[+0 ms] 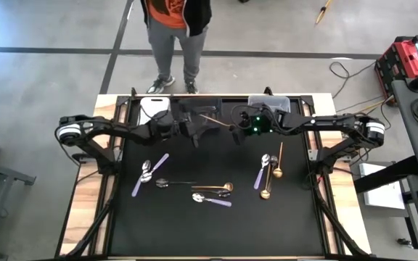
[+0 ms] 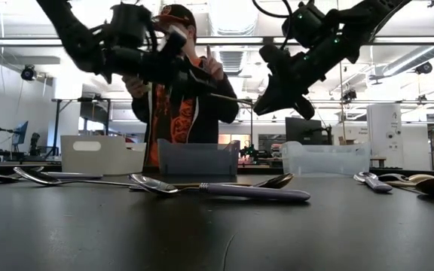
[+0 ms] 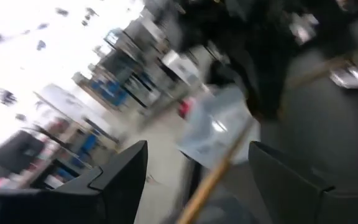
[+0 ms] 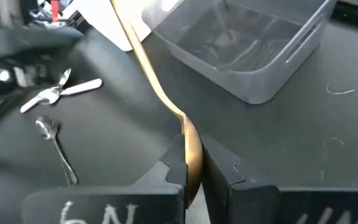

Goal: Sort silverware by color (type)
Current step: Put the gold spoon into the black bin

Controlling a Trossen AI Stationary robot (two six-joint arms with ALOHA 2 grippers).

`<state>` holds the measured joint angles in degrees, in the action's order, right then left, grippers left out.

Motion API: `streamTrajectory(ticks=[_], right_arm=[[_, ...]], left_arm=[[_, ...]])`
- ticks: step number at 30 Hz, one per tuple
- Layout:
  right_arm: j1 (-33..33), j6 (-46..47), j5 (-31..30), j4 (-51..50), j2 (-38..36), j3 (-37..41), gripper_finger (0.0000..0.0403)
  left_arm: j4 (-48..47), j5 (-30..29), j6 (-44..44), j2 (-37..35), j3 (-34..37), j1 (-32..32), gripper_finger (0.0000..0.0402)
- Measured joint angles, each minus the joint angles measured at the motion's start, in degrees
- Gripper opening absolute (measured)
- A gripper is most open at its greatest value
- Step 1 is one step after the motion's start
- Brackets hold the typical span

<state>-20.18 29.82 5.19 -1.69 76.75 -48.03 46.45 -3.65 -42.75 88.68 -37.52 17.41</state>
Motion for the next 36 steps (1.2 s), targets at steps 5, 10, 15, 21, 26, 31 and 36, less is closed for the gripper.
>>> streamTrajectory(ticks=[5,10,15,21,26,31,36], right_arm=[[0.00,0.37,1.28,-0.39,-0.02,0.00,0.0013],[0.00,0.18,1.28,-1.57,-0.11,0.00,0.0013],[0.00,0.16,1.29,-1.94,-0.11,-0.10,0.0013],[0.00,1.39,2.72,-4.98,-0.11,-1.77,0.0013],[0.00,2.88,5.29,-8.36,-0.09,-3.93,0.0013],[0.00,3.22,5.49,-12.04,-0.07,-5.52,0.0013],[0.00,3.73,5.49,-12.98,0.09,-5.77,0.0013]], left_arm=[[-12.40,1.60,-0.36,2.11,-5.60,-0.07,0.0261],[-15.16,1.65,-4.19,4.21,-8.71,-0.07,0.0259],[-20.86,1.76,-6.32,5.40,-11.34,-0.07,0.0237],[-23.40,1.77,-8.03,5.69,-12.31,-0.08,0.0195],[-23.54,2.89,-9.10,5.69,-12.31,-0.13,0.0168],[-23.43,2.91,-9.15,5.69,-12.31,-0.13,0.0145],[-23.08,2.91,-8.41,5.69,-12.29,-0.33,0.0106]])
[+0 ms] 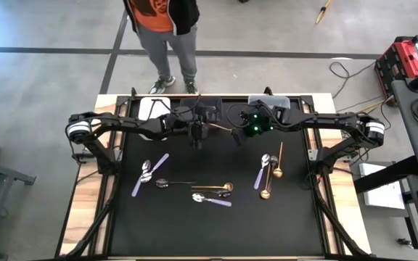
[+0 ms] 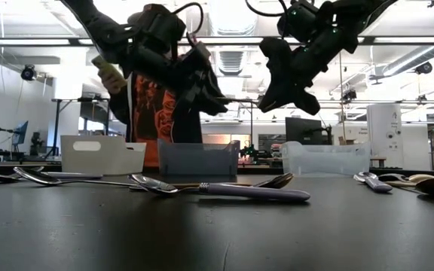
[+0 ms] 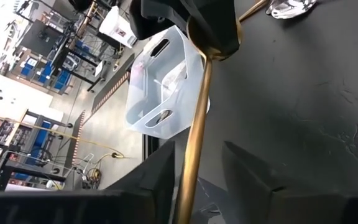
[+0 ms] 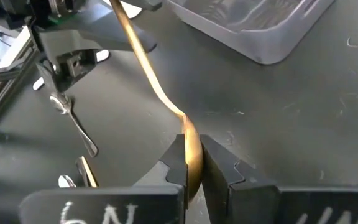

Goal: Sort silverware by color (type)
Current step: Put the gold spoon into the black bin

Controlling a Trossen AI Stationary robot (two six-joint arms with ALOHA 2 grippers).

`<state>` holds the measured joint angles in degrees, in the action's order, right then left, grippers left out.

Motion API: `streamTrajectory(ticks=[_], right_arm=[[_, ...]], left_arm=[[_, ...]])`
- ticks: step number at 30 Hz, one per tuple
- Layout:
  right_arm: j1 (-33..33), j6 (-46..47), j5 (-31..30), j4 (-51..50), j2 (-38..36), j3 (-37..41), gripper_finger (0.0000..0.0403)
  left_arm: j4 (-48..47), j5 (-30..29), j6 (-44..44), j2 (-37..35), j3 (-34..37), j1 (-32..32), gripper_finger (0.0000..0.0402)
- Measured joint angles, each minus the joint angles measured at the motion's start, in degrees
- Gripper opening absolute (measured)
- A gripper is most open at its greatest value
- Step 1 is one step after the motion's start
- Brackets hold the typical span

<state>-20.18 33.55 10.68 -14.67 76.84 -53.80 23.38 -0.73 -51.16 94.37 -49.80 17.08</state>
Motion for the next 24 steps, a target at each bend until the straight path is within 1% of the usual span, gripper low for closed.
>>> streamTrajectory(ticks=[3,6,7,10,13,19,24], right_arm=[[0.04,0.15,0.10,-0.08,0.00,0.00,0.0013],[0.04,0.20,0.34,-0.41,0.00,0.00,0.0013],[0.04,0.12,0.38,-0.51,0.00,0.00,0.0013],[0.04,0.08,0.41,-0.53,0.00,0.00,0.0014],[0.04,-0.46,-0.15,-0.27,0.00,0.00,0.0026],[0.00,-1.58,-3.43,0.74,-0.05,-0.02,0.0076],[-0.11,-3.26,-3.63,0.66,-0.18,-0.02,0.0118]], left_arm=[[0.02,-0.07,0.66,0.00,0.00,-0.17,0.0069],[-0.32,-0.07,1.10,0.00,0.00,-0.58,0.0022],[-0.60,-0.03,1.34,0.00,0.05,-0.74,0.0012],[-0.87,-0.14,2.19,0.00,0.11,-0.98,0.0009],[-1.05,-0.28,3.88,0.00,0.13,-1.01,0.0005],[-0.50,-0.09,7.55,0.00,0.13,-0.65,0.0003],[-0.57,-0.02,9.79,0.00,0.13,0.11,0.0002]])
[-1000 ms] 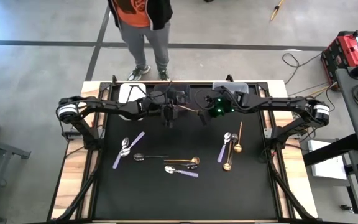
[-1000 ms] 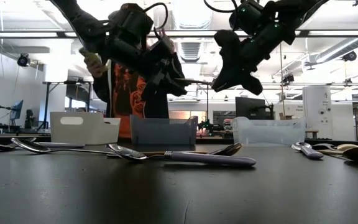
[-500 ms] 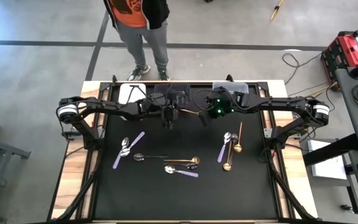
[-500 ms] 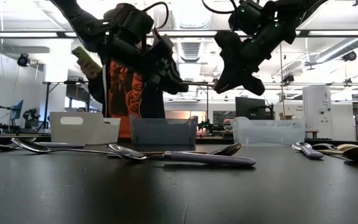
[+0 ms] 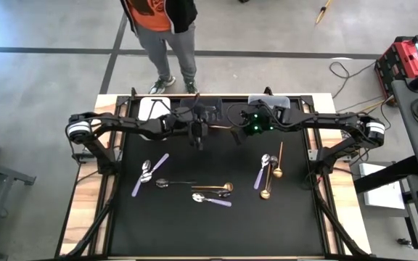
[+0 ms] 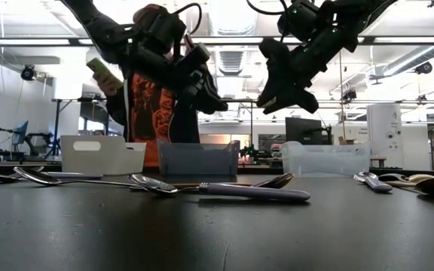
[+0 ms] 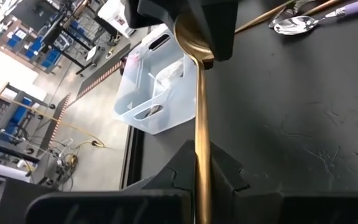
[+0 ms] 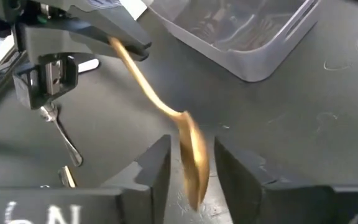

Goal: Sort silverware by color (type)
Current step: Put the gold spoon into the black bin

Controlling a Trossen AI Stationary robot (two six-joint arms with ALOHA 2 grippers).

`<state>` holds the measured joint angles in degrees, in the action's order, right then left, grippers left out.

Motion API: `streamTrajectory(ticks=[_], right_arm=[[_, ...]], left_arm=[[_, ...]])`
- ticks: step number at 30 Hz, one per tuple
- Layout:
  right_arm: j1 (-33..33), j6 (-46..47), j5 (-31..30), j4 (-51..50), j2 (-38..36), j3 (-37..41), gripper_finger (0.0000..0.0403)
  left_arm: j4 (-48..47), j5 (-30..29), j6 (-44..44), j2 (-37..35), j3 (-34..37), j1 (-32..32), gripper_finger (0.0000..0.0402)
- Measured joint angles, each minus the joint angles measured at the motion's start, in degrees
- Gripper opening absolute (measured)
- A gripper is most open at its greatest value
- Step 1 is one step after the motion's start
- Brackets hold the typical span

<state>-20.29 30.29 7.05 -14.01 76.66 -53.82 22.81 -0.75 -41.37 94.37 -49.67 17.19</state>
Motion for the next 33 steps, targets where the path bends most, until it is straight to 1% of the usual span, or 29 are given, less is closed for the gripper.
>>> streamTrajectory(ticks=[5,10,15,21,23,26,28,31,33], right_arm=[[-0.03,-0.39,-1.25,-0.19,-0.29,0.00,0.0157],[-0.48,-1.05,-1.97,-0.18,-1.30,0.00,0.0183],[-0.61,-1.85,-4.51,-0.24,-3.42,0.00,0.0197],[-0.63,-2.70,-6.00,-0.25,-5.01,0.00,0.0199],[-0.63,-3.03,-6.04,-0.19,-5.07,0.00,0.0199],[-0.63,-3.31,-6.19,-0.23,-5.03,0.00,0.0199],[-0.63,-3.71,-6.21,-0.23,-4.98,0.00,0.0199],[-0.63,-4.27,-7.14,-0.24,-4.98,0.00,0.0199],[-0.63,-4.41,-7.24,-0.23,-4.98,0.00,0.0199]], left_arm=[[-0.45,0.00,1.73,0.00,0.00,1.49,0.0002],[-1.92,0.00,3.59,-0.02,0.00,3.58,0.0001],[-4.73,-0.01,6.34,-0.25,0.00,6.79,0.0001],[-9.49,-0.05,11.57,-1.60,-0.02,12.73,0.0001],[-13.02,-0.05,13.20,-2.16,-0.68,14.82,0.0000],[-21.39,-0.08,15.46,-2.43,-3.21,17.01,0.0000],[-26.48,1.12,15.79,-2.39,-4.82,17.98,0.0000],[-30.85,4.23,16.19,-1.97,-6.73,18.67,0.0000],[-33.04,4.70,16.90,-1.61,-7.81,18.72,0.0000]])
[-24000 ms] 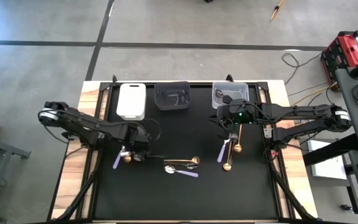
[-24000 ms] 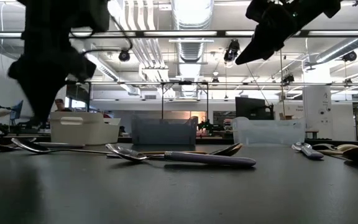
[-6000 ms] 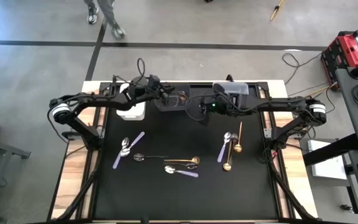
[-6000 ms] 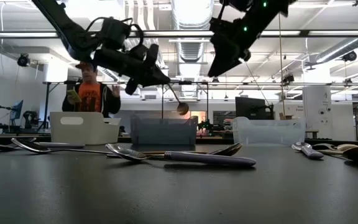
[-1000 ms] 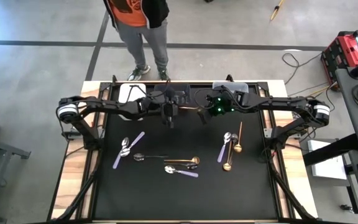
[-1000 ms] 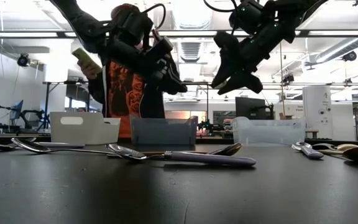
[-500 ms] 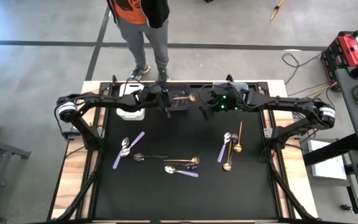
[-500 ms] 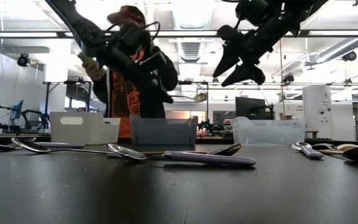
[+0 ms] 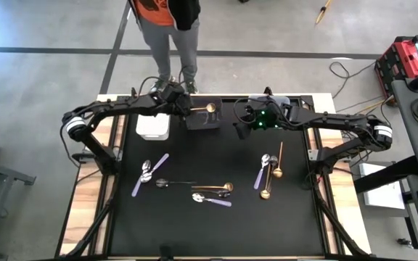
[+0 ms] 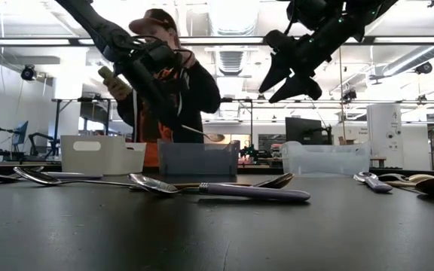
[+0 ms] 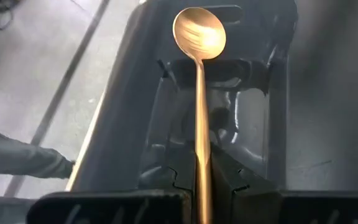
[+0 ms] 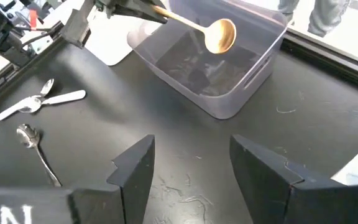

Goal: Sort silverware by color (type)
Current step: Put the gold spoon into the black bin

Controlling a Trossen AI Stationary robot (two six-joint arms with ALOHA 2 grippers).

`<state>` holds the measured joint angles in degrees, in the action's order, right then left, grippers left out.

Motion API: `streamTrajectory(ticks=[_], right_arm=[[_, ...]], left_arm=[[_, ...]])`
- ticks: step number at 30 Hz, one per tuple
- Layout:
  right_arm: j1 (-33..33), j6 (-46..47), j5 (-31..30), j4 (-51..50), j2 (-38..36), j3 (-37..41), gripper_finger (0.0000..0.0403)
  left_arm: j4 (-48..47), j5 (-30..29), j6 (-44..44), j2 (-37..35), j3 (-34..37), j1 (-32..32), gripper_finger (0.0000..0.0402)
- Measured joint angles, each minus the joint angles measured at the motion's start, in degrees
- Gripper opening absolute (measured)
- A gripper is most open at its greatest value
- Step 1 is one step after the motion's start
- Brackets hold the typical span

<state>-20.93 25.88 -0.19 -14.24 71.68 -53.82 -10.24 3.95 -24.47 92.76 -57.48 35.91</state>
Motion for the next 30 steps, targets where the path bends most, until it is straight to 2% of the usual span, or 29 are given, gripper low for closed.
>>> streamTrajectory(ticks=[10,16,30], right_arm=[[0.00,-0.43,-0.02,-0.02,0.02,0.00,0.0199],[0.00,-0.43,0.00,-0.02,0.04,0.00,0.0199],[0.00,-0.53,0.00,-0.02,0.07,0.00,0.0199]], left_arm=[[-0.52,0.13,5.57,2.75,-1.68,0.04,0.0001],[-0.21,0.13,6.14,5.26,-1.68,-0.20,0.0001],[0.43,0.11,6.60,5.41,-1.77,-0.18,0.0012]])
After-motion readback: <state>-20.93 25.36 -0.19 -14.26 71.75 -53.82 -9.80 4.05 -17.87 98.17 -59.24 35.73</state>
